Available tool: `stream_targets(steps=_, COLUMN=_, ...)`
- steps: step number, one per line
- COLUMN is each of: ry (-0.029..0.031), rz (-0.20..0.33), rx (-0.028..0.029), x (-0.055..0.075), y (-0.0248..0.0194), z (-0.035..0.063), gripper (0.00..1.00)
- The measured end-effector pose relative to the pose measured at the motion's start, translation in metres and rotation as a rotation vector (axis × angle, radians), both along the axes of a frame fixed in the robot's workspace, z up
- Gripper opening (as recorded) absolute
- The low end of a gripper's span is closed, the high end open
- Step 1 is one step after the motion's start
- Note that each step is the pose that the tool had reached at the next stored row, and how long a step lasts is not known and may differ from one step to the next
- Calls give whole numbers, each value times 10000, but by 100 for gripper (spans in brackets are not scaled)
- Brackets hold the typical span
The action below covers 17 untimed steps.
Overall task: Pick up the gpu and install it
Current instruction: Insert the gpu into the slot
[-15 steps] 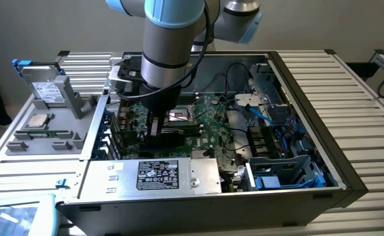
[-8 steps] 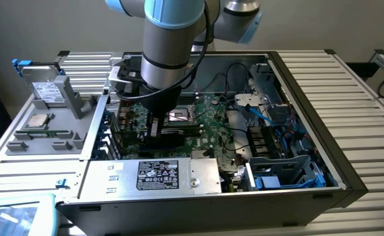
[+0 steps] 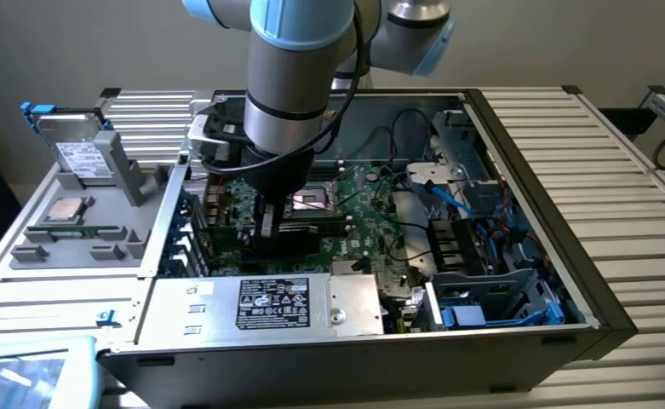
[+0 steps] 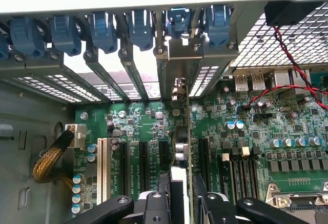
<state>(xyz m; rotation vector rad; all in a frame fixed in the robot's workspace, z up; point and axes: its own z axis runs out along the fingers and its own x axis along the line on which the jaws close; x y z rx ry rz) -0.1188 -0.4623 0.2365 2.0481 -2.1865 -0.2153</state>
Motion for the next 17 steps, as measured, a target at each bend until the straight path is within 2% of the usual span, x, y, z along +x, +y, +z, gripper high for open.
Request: stream_targets(steps=17, ry=0, rz=0, rx=0, x=0, y=0, z=0, gripper=28)
